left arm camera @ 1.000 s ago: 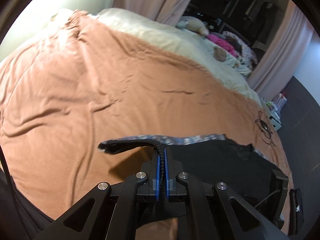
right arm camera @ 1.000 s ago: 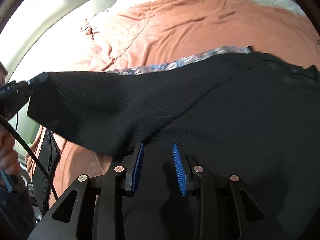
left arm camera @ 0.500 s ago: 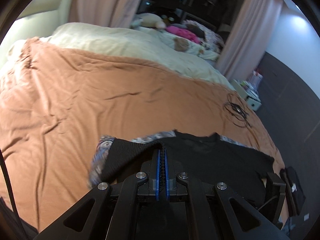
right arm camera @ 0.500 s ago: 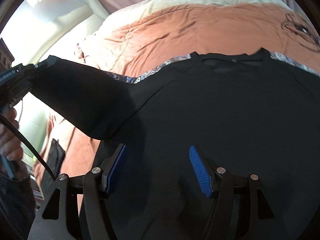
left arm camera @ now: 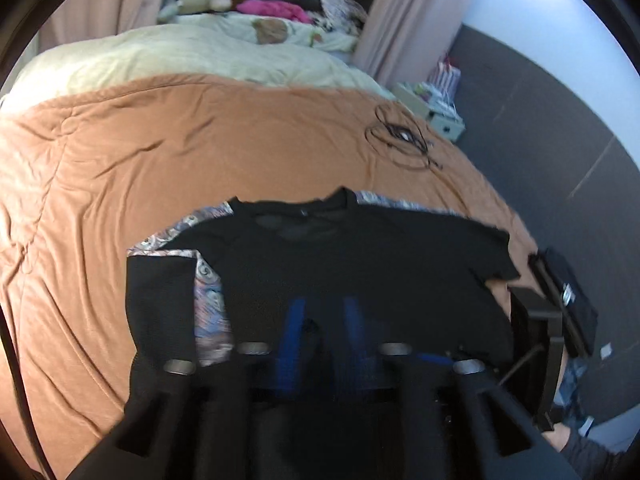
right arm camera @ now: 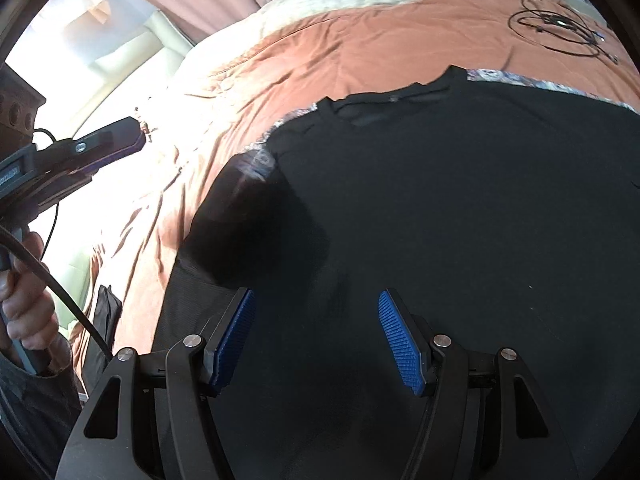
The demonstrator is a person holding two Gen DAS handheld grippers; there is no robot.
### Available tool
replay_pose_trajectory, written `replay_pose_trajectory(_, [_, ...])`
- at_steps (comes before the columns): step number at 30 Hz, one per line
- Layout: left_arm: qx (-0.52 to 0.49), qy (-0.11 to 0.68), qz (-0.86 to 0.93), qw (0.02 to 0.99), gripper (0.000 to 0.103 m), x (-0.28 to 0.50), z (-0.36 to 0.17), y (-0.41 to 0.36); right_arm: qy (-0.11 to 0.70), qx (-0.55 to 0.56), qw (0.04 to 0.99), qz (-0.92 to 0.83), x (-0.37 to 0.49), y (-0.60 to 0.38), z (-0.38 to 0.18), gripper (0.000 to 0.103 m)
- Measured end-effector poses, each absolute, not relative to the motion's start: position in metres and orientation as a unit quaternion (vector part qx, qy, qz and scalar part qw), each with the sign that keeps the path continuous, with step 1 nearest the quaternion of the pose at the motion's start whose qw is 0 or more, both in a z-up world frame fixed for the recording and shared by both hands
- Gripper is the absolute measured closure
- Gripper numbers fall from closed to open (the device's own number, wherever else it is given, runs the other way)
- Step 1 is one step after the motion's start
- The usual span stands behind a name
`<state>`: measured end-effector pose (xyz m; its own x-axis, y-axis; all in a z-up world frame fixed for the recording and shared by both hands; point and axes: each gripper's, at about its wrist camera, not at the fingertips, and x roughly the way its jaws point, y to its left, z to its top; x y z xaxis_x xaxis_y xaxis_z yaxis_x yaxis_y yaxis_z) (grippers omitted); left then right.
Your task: Fold small clothes
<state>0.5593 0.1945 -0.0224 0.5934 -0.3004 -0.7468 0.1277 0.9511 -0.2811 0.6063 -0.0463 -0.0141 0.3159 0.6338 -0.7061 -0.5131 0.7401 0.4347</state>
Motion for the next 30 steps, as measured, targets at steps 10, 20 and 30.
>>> replay_pose_trajectory(10, [-0.102, 0.435, -0.047, 0.893, 0.039, 0.531, -0.026, 0.234, 0.457, 0.019, 0.811, 0.365, 0.599, -0.019, -0.012, 0.04])
replay_pose_trajectory(20, [-0.158, 0.461, 0.032, 0.872, 0.047, 0.496, -0.068, 0.308, 0.431, -0.058, 0.813, 0.388, 0.596, 0.05, -0.012, 0.04])
replay_pose_trajectory(30, [-0.208, 0.494, 0.058, 0.842, 0.061, 0.487, -0.137, 0.34, 0.434, -0.129, 0.808, 0.377, 0.609, 0.119, -0.038, 0.04])
